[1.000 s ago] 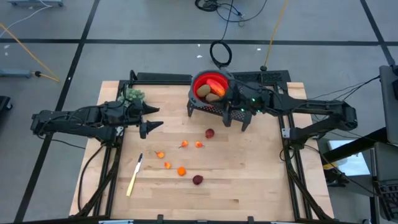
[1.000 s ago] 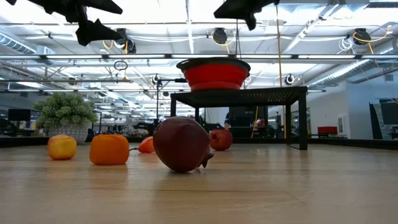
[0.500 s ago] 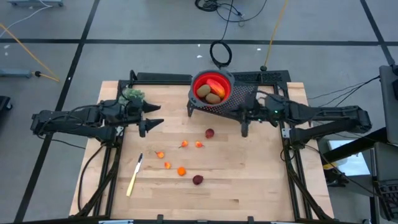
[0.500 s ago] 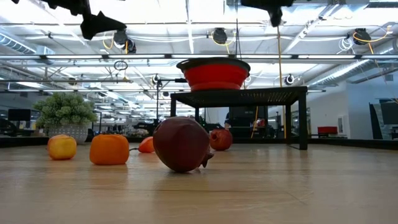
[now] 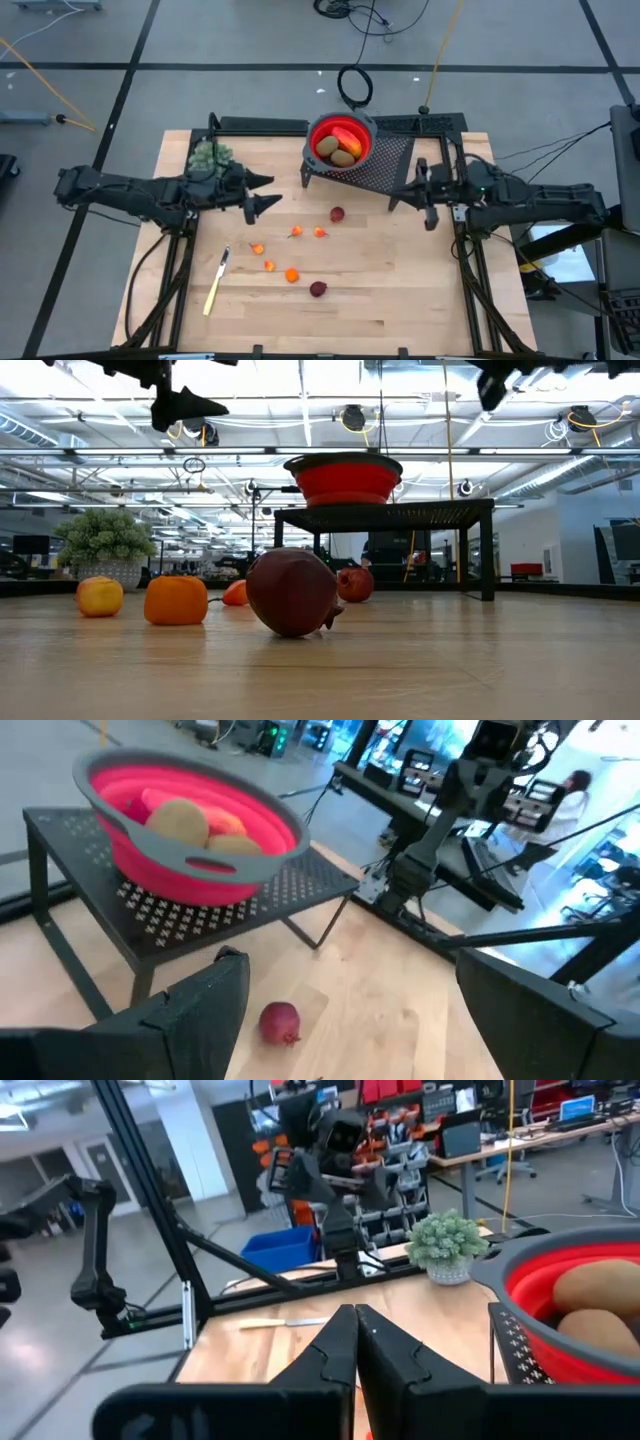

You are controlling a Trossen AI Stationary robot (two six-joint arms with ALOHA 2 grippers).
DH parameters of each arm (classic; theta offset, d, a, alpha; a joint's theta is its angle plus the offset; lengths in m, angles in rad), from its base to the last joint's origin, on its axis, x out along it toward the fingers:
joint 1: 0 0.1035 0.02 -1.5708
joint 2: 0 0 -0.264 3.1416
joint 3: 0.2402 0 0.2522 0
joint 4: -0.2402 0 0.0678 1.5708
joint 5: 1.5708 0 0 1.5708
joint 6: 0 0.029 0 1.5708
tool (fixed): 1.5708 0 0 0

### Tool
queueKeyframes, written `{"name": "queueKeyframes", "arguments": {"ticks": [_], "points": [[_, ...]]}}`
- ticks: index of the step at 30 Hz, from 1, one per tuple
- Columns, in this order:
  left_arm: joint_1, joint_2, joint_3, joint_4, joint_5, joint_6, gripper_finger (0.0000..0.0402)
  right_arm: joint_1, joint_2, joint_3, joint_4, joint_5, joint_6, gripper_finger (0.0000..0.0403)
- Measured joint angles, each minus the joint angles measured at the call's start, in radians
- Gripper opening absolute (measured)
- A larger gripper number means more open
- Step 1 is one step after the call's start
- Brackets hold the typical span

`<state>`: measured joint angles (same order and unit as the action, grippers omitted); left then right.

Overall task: Pick & Place Fruit
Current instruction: Put the bottom pomegranate into the red strainer bowl on the shelf

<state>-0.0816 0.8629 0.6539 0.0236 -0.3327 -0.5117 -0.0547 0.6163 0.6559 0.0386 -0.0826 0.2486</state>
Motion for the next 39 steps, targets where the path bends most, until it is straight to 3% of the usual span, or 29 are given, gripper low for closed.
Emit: {"name": "queueKeyframes", "arguments": {"ticks": [8,21,30,39], "points": [[-0.105,0.164,0.149,-0.089,-0.119,-0.036,0.0353,0.0,-0.175,-0.107,-0.005,0.002,0.001,0.0],[-0.19,0.463,0.517,-0.561,-0.139,-0.305,0.0353,0.0,-0.355,-0.222,-0.005,0.003,0.001,0.0],[-0.202,0.647,0.695,-0.846,0.0,-0.596,0.0353,0.0,-0.412,-0.258,-0.005,0.003,-0.006,0.0],[-0.202,0.763,0.725,-0.891,0.128,-0.757,0.0353,0.0,-0.453,-0.296,-0.005,0.002,-0.017,0.0]]}}
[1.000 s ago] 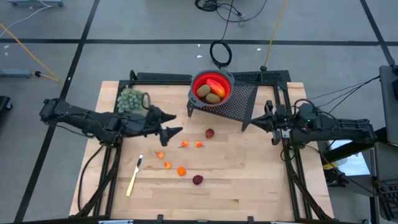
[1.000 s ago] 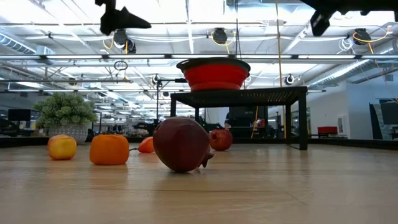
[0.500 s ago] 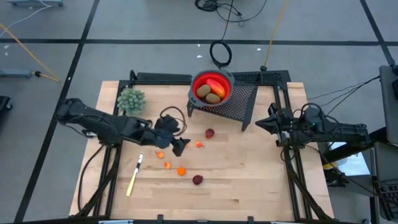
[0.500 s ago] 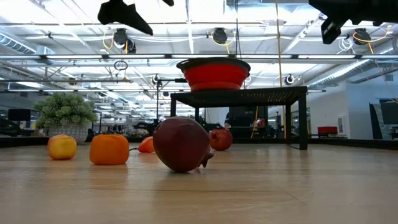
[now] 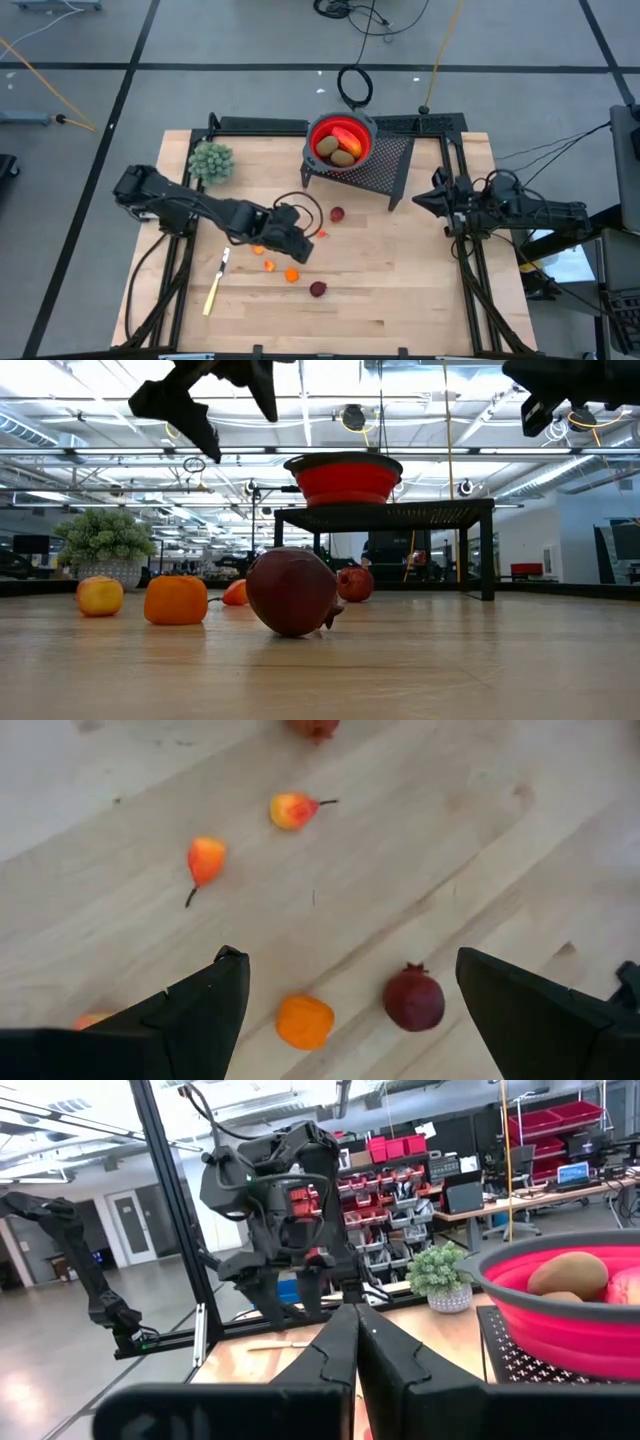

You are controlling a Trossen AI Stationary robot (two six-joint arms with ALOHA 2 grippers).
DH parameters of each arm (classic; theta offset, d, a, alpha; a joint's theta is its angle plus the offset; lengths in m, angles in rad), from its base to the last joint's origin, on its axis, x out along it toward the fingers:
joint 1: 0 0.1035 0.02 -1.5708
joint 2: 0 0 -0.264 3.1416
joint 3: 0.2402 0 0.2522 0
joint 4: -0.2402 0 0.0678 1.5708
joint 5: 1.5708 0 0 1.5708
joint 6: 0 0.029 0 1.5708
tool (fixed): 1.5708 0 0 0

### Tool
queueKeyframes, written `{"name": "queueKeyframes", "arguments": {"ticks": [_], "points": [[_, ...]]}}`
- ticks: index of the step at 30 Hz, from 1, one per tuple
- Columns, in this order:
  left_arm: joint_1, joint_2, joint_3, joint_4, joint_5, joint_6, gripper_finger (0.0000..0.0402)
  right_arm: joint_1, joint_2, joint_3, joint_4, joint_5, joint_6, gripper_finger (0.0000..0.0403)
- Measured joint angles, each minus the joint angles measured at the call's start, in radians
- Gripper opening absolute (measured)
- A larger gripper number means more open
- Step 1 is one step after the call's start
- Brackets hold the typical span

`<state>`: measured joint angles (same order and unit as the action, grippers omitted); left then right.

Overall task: Pick & Place Fruit
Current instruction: Put the bottom pomegranate into the red strainer bowl on the shelf

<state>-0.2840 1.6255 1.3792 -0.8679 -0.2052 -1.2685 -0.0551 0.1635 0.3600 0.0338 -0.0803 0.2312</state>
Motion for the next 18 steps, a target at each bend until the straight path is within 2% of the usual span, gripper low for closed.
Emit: {"name": "queueKeyframes", "arguments": {"ticks": [5,12,15,18], "points": [[0.0,0.036,0.0,0.042,0.004,0.041,0.0353,0.0,-0.008,-0.013,-0.001,-0.002,0.0,0.0],[-0.012,0.081,0.001,0.247,0.017,0.196,0.0353,0.0,-0.008,-0.013,0.0,-0.003,0.0,0.0],[-0.035,0.109,0.001,0.307,0.041,0.201,0.0353,0.0,-0.008,-0.013,0.0,-0.003,0.0,0.0],[-0.061,0.137,0.001,0.332,0.06,0.142,0.0353,0.0,-0.008,-0.013,-0.001,-0.003,0.0,0.0]]}}
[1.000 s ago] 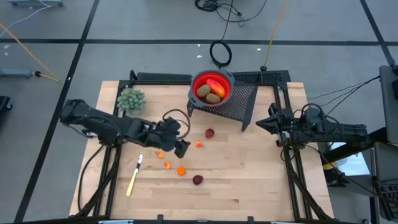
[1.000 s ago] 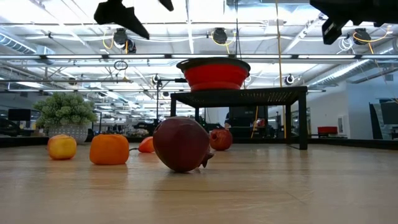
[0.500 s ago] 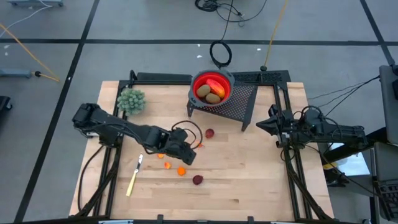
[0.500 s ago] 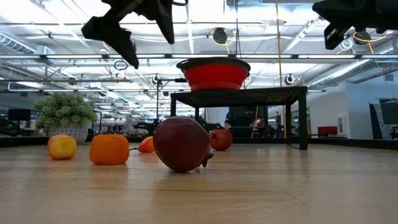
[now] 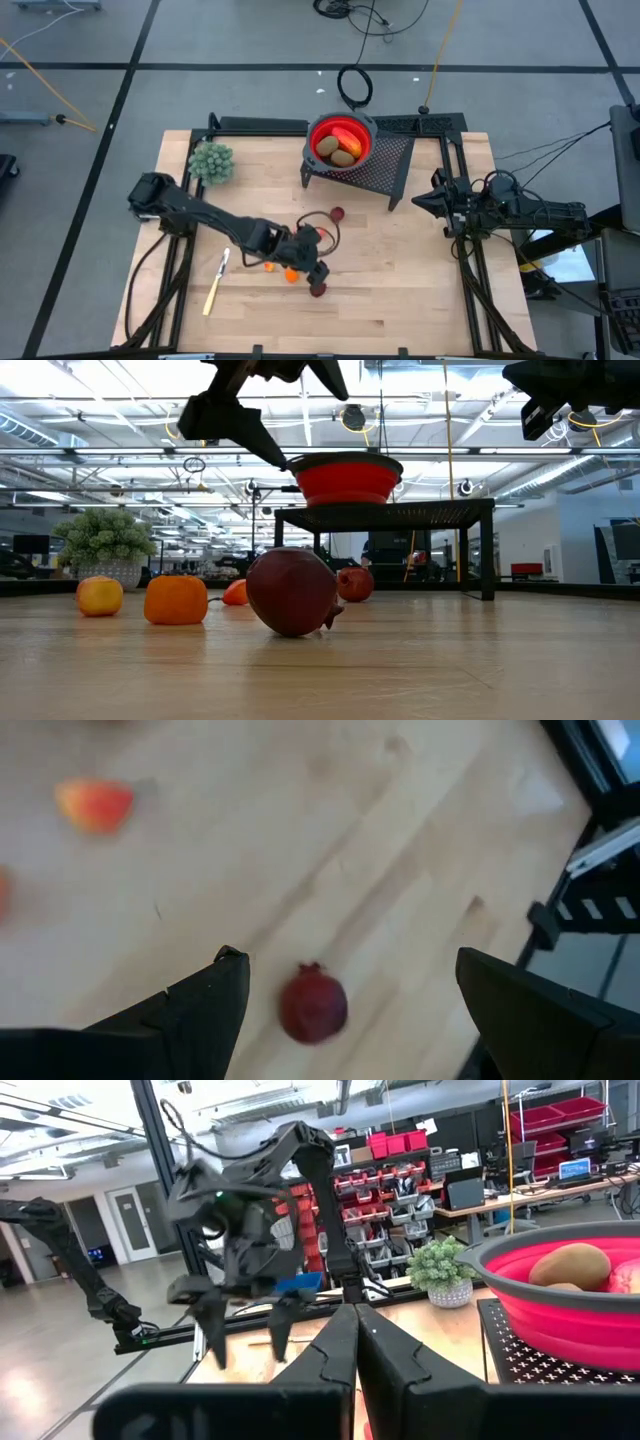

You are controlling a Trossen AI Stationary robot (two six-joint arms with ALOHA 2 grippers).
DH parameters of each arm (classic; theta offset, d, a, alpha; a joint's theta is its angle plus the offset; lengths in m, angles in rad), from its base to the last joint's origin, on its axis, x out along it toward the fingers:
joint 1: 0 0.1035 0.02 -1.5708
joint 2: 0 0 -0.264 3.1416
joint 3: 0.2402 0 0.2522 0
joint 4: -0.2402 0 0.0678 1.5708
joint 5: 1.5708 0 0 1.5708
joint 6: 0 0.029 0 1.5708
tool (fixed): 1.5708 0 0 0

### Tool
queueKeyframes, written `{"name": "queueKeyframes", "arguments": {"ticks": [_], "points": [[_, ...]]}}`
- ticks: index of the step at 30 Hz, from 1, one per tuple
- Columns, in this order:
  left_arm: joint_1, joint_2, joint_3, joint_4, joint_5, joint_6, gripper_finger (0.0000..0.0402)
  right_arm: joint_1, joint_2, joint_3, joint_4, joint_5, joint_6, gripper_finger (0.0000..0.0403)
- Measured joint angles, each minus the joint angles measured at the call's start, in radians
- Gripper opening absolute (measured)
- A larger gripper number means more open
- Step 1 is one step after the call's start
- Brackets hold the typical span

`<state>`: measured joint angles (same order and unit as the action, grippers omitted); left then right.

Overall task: Pick & Place Fruit
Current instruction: Put the bottom pomegranate into the red strainer bowl on the shelf

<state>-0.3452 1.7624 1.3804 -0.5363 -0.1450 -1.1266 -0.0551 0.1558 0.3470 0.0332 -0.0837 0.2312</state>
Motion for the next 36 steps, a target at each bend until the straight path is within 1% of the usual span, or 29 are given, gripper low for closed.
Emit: {"name": "queueKeyframes", "arguments": {"ticks": [6,9,15,19,22,28,34,36], "points": [[-0.052,0.037,0.005,0.021,0.023,-0.14,0.0353,0.0,0.0,0.0,0.0,0.0,0.0,0.0],[-0.071,0.062,0.043,0.02,0.025,-0.174,0.0353,0.0,0.0,0.0,-0.001,-0.004,-0.006,0.0],[-0.09,0.138,0.175,-0.045,0.025,-0.175,0.0353,0.0,0.0,0.0,0.0,-0.052,-0.008,0.0],[-0.095,0.207,0.253,-0.123,0.029,-0.178,0.0353,0.0,0.0,0.0,0.0,-0.053,-0.008,0.0],[-0.095,0.248,0.292,-0.184,0.056,-0.211,0.0353,0.0,0.0,0.0,0.0,-0.054,-0.008,0.0],[-0.097,0.274,0.307,-0.218,0.067,-0.223,0.0353,0.0,0.0,0.0,0.0,-0.102,-0.007,0.0],[-0.097,0.274,0.307,-0.239,0.065,-0.203,0.0353,0.0,0.0,0.001,0.0,-0.105,-0.007,0.0],[-0.097,0.274,0.307,-0.249,0.056,-0.169,0.0353,0.0,0.0,0.001,0.0,-0.105,-0.007,0.0]]}}
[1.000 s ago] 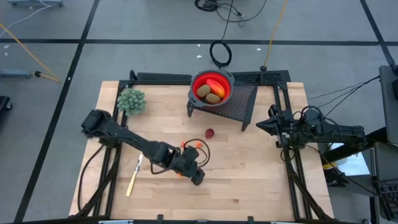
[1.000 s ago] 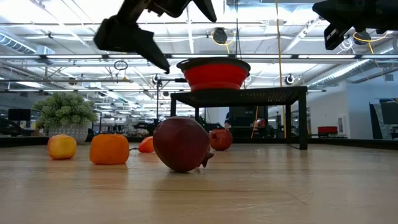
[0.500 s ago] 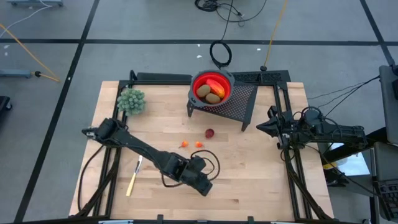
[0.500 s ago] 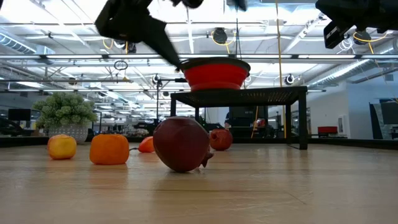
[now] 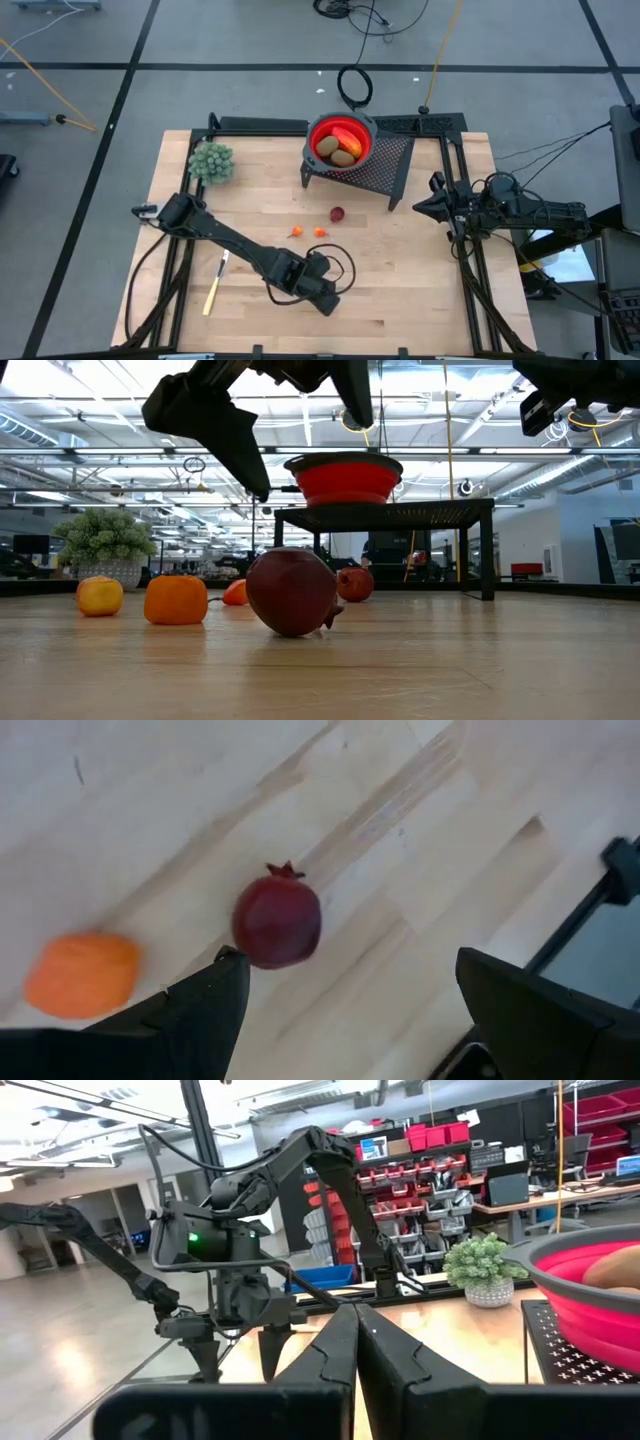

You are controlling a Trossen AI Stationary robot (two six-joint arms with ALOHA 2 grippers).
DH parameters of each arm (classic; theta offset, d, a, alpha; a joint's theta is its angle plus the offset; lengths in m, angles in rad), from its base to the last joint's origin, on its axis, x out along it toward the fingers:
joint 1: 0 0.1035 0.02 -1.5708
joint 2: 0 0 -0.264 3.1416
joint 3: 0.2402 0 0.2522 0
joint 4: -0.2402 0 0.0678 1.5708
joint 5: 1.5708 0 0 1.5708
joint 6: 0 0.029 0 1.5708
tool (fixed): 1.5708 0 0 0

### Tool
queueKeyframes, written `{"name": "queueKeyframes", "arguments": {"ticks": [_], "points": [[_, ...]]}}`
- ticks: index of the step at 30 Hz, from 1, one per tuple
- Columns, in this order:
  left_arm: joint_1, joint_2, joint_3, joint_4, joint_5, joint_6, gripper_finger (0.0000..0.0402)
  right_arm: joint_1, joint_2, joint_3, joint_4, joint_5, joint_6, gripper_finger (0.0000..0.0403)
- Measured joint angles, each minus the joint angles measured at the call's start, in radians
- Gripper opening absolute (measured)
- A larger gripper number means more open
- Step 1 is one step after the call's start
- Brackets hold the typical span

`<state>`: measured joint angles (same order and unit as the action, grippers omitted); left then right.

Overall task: Pick & Place Fruit
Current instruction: Put the bottom pomegranate into the red strainer bowl on the shelf

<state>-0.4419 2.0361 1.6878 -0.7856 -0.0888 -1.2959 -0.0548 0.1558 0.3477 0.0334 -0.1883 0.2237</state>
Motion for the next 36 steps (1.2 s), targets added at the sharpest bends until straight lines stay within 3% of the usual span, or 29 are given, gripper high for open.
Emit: {"name": "queueKeyframes", "arguments": {"ticks": [16,27,36], "points": [[-0.012,0.046,0.0,-0.017,-0.038,0.51,0.0353,0.0,0.0,0.001,-0.001,0.0,0.0,0.0],[-0.025,0.096,0.0,-0.022,-0.079,0.654,0.0353,0.0,0.001,0.001,-0.001,0.0,0.0,0.0],[-0.016,0.138,-0.001,-0.021,-0.08,0.667,0.0353,0.0,0.001,0.001,-0.005,0.0,0.0,0.0]]}}
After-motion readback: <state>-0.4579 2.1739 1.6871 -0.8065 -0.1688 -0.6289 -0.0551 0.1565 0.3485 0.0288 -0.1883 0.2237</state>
